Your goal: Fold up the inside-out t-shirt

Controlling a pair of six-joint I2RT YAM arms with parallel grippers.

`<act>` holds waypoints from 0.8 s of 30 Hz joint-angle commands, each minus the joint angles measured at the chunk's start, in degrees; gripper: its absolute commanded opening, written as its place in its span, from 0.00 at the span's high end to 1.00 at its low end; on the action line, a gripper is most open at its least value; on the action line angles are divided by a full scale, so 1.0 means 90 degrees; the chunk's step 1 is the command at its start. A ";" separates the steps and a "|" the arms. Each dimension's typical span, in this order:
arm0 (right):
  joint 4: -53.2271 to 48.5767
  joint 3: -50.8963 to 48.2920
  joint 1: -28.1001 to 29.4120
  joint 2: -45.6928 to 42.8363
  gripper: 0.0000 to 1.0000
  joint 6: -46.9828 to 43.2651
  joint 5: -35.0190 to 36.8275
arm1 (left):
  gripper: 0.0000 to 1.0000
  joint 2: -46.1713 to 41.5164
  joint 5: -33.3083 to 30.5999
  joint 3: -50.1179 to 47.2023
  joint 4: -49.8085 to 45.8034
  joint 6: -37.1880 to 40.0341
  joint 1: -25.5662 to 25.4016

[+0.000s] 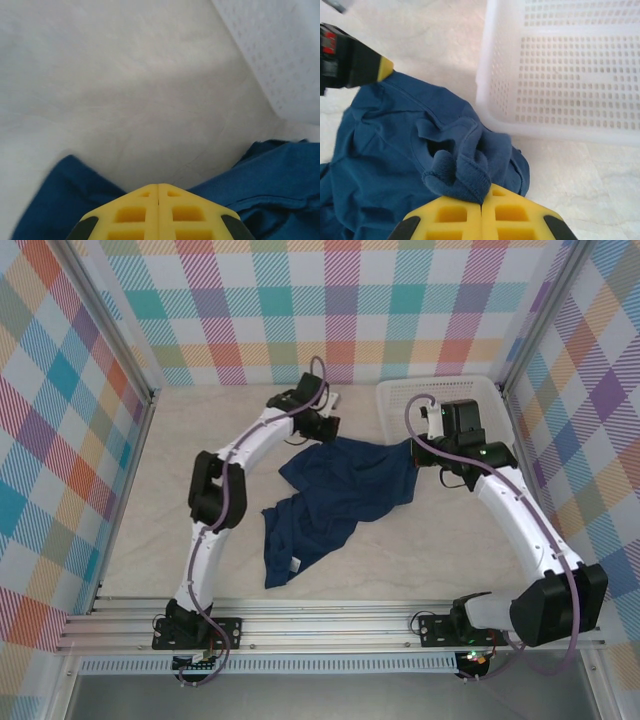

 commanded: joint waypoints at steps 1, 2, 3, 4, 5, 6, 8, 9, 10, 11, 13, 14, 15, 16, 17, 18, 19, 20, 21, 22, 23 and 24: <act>0.0419 0.0096 0.0003 -0.0084 1.00 -0.0112 -0.0337 | 1.00 -0.0896 -0.0226 -0.0869 0.0879 -0.0228 0.0087; 0.0437 0.0138 -0.0002 -0.0083 1.00 -0.0165 -0.0362 | 1.00 -0.1175 -0.0318 -0.1109 0.1058 -0.0258 0.0112; 0.0437 0.0204 0.0002 -0.0082 1.00 -0.0193 -0.0304 | 1.00 -0.1419 -0.0455 -0.1253 0.1149 -0.0266 0.0131; 0.0407 0.0331 0.0003 -0.0082 1.00 -0.0264 -0.0225 | 1.00 -0.1713 -0.0625 -0.1392 0.1205 -0.0266 0.0163; 0.0381 0.0490 0.0002 -0.0087 1.00 -0.0355 -0.0155 | 1.00 -0.2038 -0.0818 -0.1507 0.1254 -0.0271 0.0189; 0.0370 0.0635 0.0005 -0.0103 1.00 -0.0420 -0.0058 | 1.00 -0.2301 -0.0990 -0.1632 0.1334 -0.0271 0.0213; 0.0410 0.1031 -0.0005 -0.0200 1.00 -0.0525 0.0070 | 1.00 -0.3171 -0.1418 -0.1925 0.1536 -0.0288 0.0244; 0.0453 0.1206 -0.0002 -0.0259 1.00 -0.0568 0.0045 | 1.00 -0.3556 -0.1555 -0.2072 0.1642 -0.0300 0.0244; 0.0477 0.1423 -0.0002 -0.0322 1.00 -0.0588 -0.0061 | 1.00 -0.4027 -0.1651 -0.2248 0.1789 -0.0310 0.0237; 0.0478 0.1635 -0.0006 -0.0385 1.00 -0.0603 -0.0243 | 1.00 -0.4497 -0.1761 -0.2432 0.1908 -0.0343 0.0235; 0.0393 0.1997 0.0002 -0.0518 1.00 -0.0591 -0.0574 | 1.00 -0.5351 -0.1967 -0.2753 0.2089 -0.0383 0.0225; 0.0295 0.2178 0.0011 -0.0600 1.00 -0.0631 -0.0739 | 1.00 -0.5830 -0.2085 -0.2951 0.2153 -0.0393 0.0202; 0.0202 0.2304 0.0015 -0.0687 1.00 -0.0671 -0.0843 | 1.00 -0.6219 -0.2209 -0.3102 0.2191 -0.0393 0.0197; 0.0098 0.2430 0.0026 -0.0802 1.00 -0.0702 -0.0895 | 1.00 -0.6634 -0.2318 -0.3238 0.2187 -0.0374 0.0187; -0.0014 0.2560 0.0051 -0.0920 1.00 -0.0754 -0.0925 | 1.00 -0.7020 -0.2395 -0.3326 0.2150 -0.0364 0.0176; -0.0128 0.2684 0.0068 -0.1024 1.00 -0.0800 -0.0944 | 1.00 -0.7312 -0.2422 -0.3367 0.2090 -0.0359 0.0166; -0.0261 0.2829 0.0079 -0.1142 1.00 -0.0834 -0.0934 | 1.00 -0.7596 -0.2416 -0.3371 0.2014 -0.0353 0.0144; -0.0351 0.2954 0.0090 -0.1270 1.00 -0.0872 -0.0945 | 1.00 -0.7838 -0.2392 -0.3349 0.1961 -0.0367 0.0110; -0.0396 0.3064 0.0090 -0.1382 1.00 -0.0883 -0.0954 | 1.00 -0.7990 -0.2350 -0.3298 0.1891 -0.0370 0.0075; -0.0443 0.3214 0.0085 -0.1478 1.00 -0.0892 -0.0948 | 1.00 -0.8091 -0.2329 -0.3185 0.1757 -0.0378 0.0041; -0.0504 0.3401 0.0093 -0.1532 1.00 -0.0906 -0.0960 | 1.00 -0.8132 -0.2306 -0.3027 0.1601 -0.0380 0.0002; -0.0566 0.3591 0.0083 -0.1528 1.00 -0.0916 -0.0988 | 1.00 -0.8133 -0.2306 -0.2912 0.1498 -0.0379 -0.0028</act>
